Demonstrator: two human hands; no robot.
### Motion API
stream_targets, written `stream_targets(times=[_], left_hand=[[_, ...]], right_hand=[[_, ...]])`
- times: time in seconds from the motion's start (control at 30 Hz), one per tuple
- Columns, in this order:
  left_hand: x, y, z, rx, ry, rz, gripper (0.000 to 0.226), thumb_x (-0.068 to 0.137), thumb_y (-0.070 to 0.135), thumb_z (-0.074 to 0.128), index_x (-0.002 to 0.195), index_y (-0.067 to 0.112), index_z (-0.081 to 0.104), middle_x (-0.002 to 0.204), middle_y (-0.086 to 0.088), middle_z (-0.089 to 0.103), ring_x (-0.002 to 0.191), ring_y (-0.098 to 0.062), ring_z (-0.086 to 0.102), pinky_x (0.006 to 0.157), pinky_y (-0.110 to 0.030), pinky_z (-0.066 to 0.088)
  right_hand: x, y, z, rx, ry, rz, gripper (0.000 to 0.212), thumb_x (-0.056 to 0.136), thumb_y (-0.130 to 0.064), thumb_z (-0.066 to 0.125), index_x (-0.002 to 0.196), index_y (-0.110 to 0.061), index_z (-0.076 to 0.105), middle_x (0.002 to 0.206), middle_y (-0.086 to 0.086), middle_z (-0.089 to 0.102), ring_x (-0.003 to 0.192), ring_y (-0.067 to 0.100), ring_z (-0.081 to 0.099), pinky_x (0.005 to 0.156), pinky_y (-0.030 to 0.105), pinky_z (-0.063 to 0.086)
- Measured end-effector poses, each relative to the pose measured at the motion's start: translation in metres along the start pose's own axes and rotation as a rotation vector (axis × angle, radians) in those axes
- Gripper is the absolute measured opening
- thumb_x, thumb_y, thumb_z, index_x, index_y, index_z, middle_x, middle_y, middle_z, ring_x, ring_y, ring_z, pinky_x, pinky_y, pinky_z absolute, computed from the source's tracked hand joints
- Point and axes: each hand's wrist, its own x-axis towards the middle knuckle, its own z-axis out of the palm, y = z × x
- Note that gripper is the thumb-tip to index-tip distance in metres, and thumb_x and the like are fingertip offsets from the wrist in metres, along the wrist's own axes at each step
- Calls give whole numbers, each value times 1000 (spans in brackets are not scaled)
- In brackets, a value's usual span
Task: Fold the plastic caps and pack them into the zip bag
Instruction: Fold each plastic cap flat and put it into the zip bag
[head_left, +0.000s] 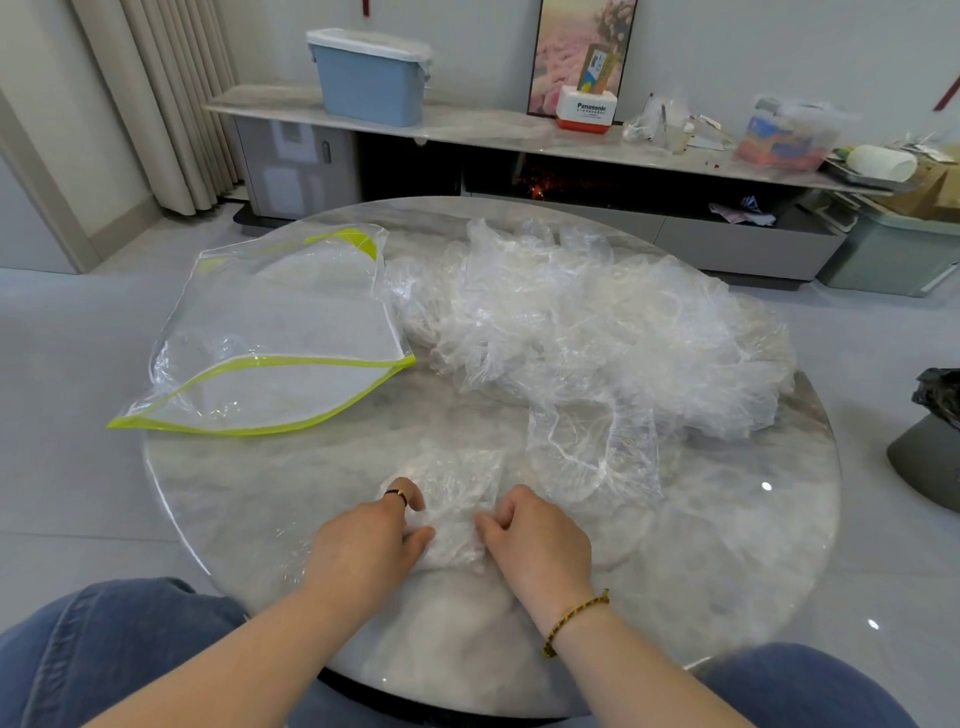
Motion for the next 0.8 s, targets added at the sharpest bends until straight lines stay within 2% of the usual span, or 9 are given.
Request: stream_targets(times=[0.13, 0.23, 0.33, 0.43, 0.5, 0.57, 0.6, 0.67, 0.8], left_hand=[[4, -1, 1, -46, -12, -13, 23, 93, 37, 48, 96, 27, 27, 66, 12, 45, 76, -13, 49, 54, -23, 30], [6, 0, 0, -77, -5, -28, 27, 90, 37, 51, 95, 26, 28, 72, 13, 45, 80, -13, 50, 62, -24, 33], [7, 4, -2, -103, 0, -12, 30, 88, 38, 54, 96, 26, 28, 85, 13, 47, 81, -13, 50, 66, -23, 33], [7, 6, -9, -174, 12, 39, 31, 85, 36, 59, 103, 32, 35, 98, 16, 40, 80, -7, 45, 69, -20, 34], [6, 2, -14, -194, 31, 115, 33, 83, 36, 61, 110, 31, 43, 103, 20, 34, 79, -3, 44, 70, -18, 35], [4, -5, -20, -261, 50, 283, 36, 70, 42, 55, 105, 37, 47, 107, 27, 35, 87, 0, 47, 75, -12, 36], [3, -8, -21, -268, 52, 401, 38, 62, 42, 50, 100, 41, 48, 113, 31, 37, 96, 3, 46, 81, -7, 35], [1, -15, -19, -146, 32, 599, 46, 54, 39, 46, 100, 39, 48, 114, 19, 53, 106, 1, 45, 91, -5, 31], [3, -20, -7, 57, -60, 654, 62, 49, 45, 36, 110, 33, 45, 101, 16, 68, 96, 0, 63, 85, -11, 42]], right_hand=[[-1, 6, -6, 44, 168, -109, 17, 93, -30, 48, 91, -22, 33, 65, -13, 37, 60, 8, 42, 53, 16, 32], [-2, 11, -4, -11, 448, -548, 12, 76, -24, 51, 84, -21, 42, 72, -7, 55, 71, 8, 46, 65, 18, 38], [-11, 17, 7, -235, 380, -833, 30, 67, -40, 42, 91, -22, 43, 92, -1, 66, 94, 13, 46, 83, 23, 34], [-18, 18, 17, -400, 305, -764, 46, 63, -52, 31, 98, -24, 42, 106, -6, 67, 107, 15, 42, 93, 28, 29], [-17, 20, 21, -368, 283, -701, 49, 62, -53, 32, 100, -24, 43, 105, -6, 67, 107, 14, 42, 93, 28, 29], [-14, 25, 21, -324, 289, -677, 52, 61, -57, 35, 99, -24, 47, 101, -7, 67, 104, 13, 43, 93, 28, 30], [-13, 28, 20, -299, 292, -673, 53, 60, -59, 36, 99, -24, 49, 99, -7, 66, 102, 12, 44, 92, 28, 30], [-9, 31, 19, -255, 279, -650, 55, 59, -61, 37, 99, -25, 49, 98, -9, 66, 99, 9, 44, 91, 26, 31], [-3, 29, 20, -206, 253, -583, 53, 59, -56, 36, 102, -26, 44, 92, -17, 64, 90, 1, 54, 91, 17, 38]])
